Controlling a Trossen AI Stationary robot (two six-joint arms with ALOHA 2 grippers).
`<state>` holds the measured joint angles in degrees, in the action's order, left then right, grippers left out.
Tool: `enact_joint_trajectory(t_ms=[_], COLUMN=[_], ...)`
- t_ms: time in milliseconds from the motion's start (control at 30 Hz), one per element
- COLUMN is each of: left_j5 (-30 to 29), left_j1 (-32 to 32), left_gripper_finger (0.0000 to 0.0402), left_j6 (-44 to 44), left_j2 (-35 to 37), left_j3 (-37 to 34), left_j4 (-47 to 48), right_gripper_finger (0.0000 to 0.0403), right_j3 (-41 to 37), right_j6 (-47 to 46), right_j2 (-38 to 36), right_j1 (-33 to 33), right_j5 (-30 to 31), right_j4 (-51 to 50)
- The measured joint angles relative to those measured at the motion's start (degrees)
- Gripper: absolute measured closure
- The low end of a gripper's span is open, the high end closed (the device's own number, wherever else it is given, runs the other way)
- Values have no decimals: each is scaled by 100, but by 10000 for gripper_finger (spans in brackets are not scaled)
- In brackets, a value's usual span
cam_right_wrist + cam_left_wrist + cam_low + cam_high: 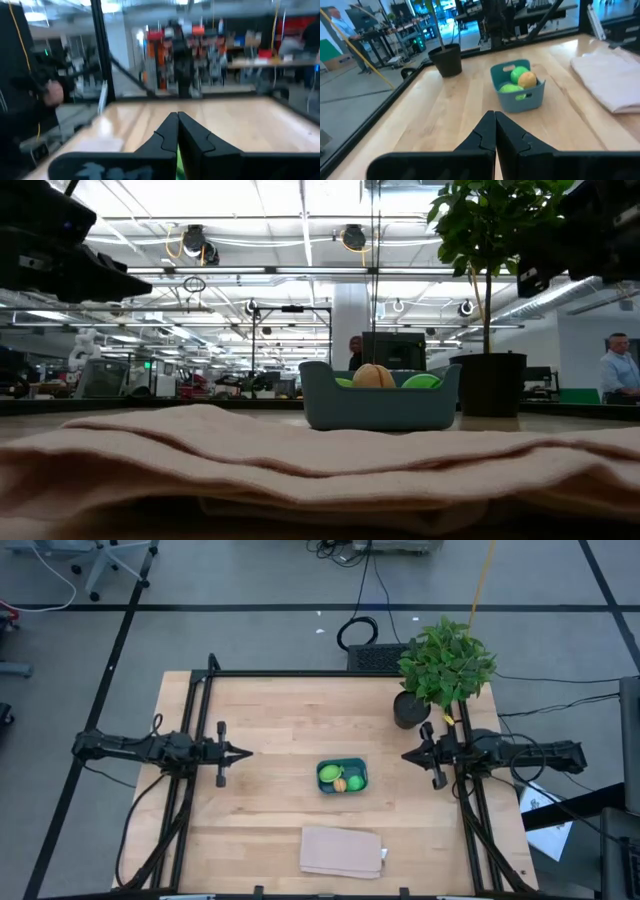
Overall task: Pick and placing Produce into tupperware
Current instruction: Return to Home Position
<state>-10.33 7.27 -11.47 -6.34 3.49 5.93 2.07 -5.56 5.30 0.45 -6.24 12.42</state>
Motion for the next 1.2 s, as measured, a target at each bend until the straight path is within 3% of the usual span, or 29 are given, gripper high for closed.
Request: enact_joint_trajectory(t_ms=[833, 1033, 1200], left_j5=[133, 491, 460], left_j1=[2, 0, 0], left_gripper_finger=[399, 400, 398], left_j6=[-15, 53, 175], left_j2=[4, 4, 4], left_j3=[-4, -7, -9], left_j4=[25, 41, 40], right_gripper_finger=[403, 403, 403], right_j3=[-120, -121, -123], right_j6=[44, 68, 169], right_j2=[0, 0, 0], right_j1=[-2, -2, -2], right_j5=[23, 24, 24], right_j4=[-110, -108, -115])
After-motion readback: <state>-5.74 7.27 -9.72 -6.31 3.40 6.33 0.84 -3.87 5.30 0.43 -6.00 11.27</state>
